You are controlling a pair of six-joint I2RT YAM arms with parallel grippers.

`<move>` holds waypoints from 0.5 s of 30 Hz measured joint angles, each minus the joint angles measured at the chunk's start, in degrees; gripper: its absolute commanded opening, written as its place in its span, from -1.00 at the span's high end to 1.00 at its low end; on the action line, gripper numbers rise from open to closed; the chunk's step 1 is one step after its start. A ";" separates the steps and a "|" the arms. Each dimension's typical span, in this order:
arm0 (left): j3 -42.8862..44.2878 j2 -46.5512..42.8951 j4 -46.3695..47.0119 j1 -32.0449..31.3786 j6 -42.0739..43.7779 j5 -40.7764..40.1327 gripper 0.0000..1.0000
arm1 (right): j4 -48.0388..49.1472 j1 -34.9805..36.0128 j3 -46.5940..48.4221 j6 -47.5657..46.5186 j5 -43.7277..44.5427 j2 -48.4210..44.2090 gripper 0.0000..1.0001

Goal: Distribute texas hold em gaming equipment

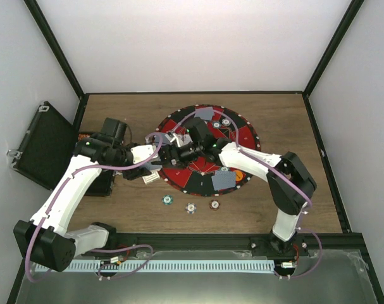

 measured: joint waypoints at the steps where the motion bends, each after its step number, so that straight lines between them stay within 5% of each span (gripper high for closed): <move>1: 0.00 0.02 0.00 -0.02 -0.02 0.00 0.90 | 0.87 0.28 0.22 0.42 -0.39 0.59 -0.64; 15: 0.00 0.26 -0.24 0.00 0.02 -0.87 0.90 | 6.54 0.81 2.97 4.09 -4.96 7.26 -0.37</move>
